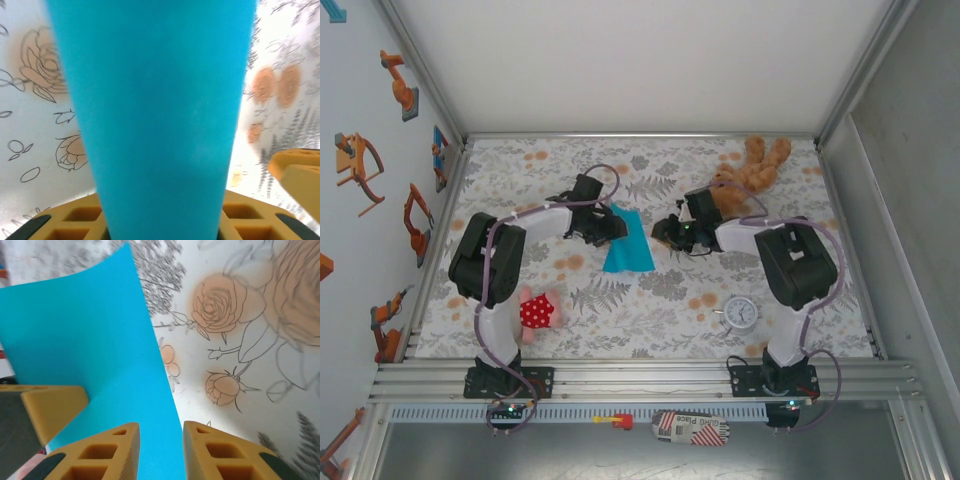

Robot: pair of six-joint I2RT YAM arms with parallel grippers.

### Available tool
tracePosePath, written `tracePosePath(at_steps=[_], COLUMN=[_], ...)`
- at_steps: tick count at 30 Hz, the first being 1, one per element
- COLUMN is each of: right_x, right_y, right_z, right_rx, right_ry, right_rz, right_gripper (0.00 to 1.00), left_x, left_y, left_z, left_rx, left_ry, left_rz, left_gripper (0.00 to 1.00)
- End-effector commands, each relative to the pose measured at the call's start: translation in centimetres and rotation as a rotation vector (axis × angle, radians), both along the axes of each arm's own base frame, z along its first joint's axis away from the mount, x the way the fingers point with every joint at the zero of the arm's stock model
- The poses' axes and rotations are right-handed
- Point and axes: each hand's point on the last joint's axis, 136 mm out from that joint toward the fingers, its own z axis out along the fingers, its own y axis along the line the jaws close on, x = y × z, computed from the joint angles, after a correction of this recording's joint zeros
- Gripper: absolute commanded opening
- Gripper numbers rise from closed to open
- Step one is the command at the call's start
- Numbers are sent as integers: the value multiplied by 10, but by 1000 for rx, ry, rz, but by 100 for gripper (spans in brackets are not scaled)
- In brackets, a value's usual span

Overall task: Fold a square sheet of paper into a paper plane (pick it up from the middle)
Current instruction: First fold in half a square sheet of paper at the center of the table.

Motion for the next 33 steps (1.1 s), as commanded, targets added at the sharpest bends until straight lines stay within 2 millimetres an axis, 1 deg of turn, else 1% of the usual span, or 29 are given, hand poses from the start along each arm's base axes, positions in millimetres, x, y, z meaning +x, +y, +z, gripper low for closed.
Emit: tracePosePath(at_steps=[1,5,8,10,12,16,18,21,25,27,29,33], right_x=[15,15,13,12,12,8,5,0,-4,-5,-6,-11], right_y=[-4,-5,4,10,14,24,30,36,40,42,42,42], right_z=[53,82,111,128,139,151,158,168,172,178,184,198], right_rx=[93,159,234,275,301,330,348,391,425,445,462,481], right_ry=[-166,-232,-295,-326,-339,-351,-362,-375,-370,-375,-384,-413], right_rz=[-10,25,84,121,145,194,221,261,302,315,323,353], right_gripper=[34,46,60,66,71,76,77,77,77,76,75,66], left_x=[8,7,3,2,0,-3,-3,-3,-5,-4,-5,-5], left_y=[-3,-6,-8,-8,-11,-19,-22,-23,-28,-28,-28,-26], left_z=[56,104,136,149,161,182,188,187,191,192,190,182], left_rx=[-122,-286,-391,-440,-493,-588,-617,-632,-682,-686,-677,-651], left_ry=[-123,-187,-209,-204,-206,-209,-208,-195,-177,-179,-173,-159], left_rz=[-44,-70,-96,-105,-120,-148,-155,-163,-183,-182,-185,-178], left_gripper=[37,36,36,35,35,35,34,35,34,34,34,34])
